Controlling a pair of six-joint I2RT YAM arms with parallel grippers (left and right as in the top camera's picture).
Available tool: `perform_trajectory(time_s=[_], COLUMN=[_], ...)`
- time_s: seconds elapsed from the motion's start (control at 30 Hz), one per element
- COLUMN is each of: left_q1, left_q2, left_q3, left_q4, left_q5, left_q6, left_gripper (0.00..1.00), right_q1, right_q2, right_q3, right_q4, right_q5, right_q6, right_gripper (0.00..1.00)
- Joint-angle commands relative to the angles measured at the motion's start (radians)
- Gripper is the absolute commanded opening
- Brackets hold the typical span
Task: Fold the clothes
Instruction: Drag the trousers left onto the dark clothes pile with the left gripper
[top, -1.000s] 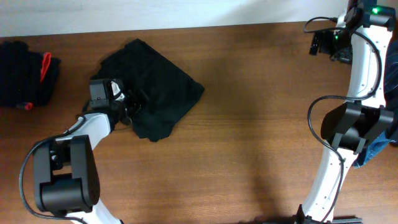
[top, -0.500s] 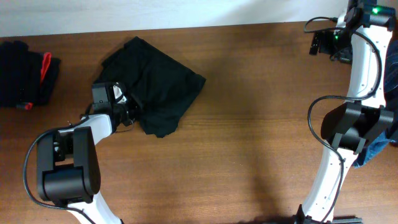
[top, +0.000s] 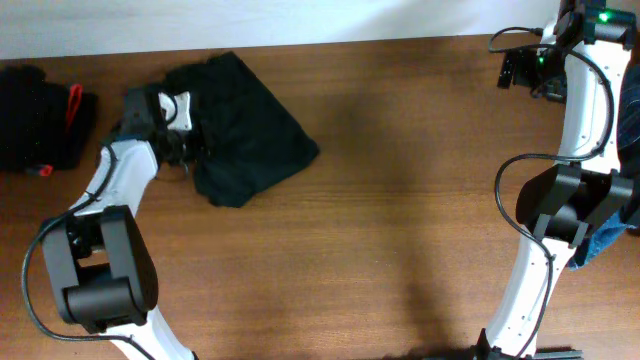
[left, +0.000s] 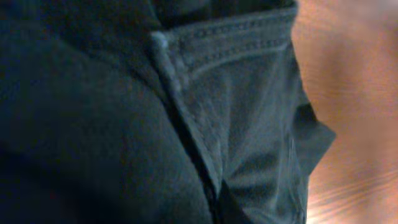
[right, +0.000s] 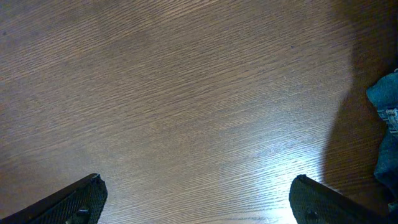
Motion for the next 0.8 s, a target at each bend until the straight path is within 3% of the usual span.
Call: perform_trajectory(time_s=[0.0,0.27,0.57,0.77], left_q1=[0.007,0.016,0.1,0.124], left_q2=[-0.055,-0.055,-0.055,-0.055], left_q3=[0.107,0.146,0.228,0.336], left_q4=[-0.035,-0.051,-0.097,-0.182], left_q5=[-0.135,-0.303,-0.335,-0.537], left_q6=[0.212,0.349,0.428,0.575], left_gripper=[0.0,0.0,0.0,0.0], right_q1=[-0.006,-0.006,-0.006,-0.006], right_q2=[-0.021,-0.021,-0.021,-0.021], right_q3=[0.01,0.01,0.01,0.01], right_q4=[0.0,0.0,0.0,0.0], right_q5=[-0.002,-0.002,-0.002,-0.002], right_q6=[0.001,0.001,0.001,0.001], right_gripper=[0.98,0.99,0.99,0.99])
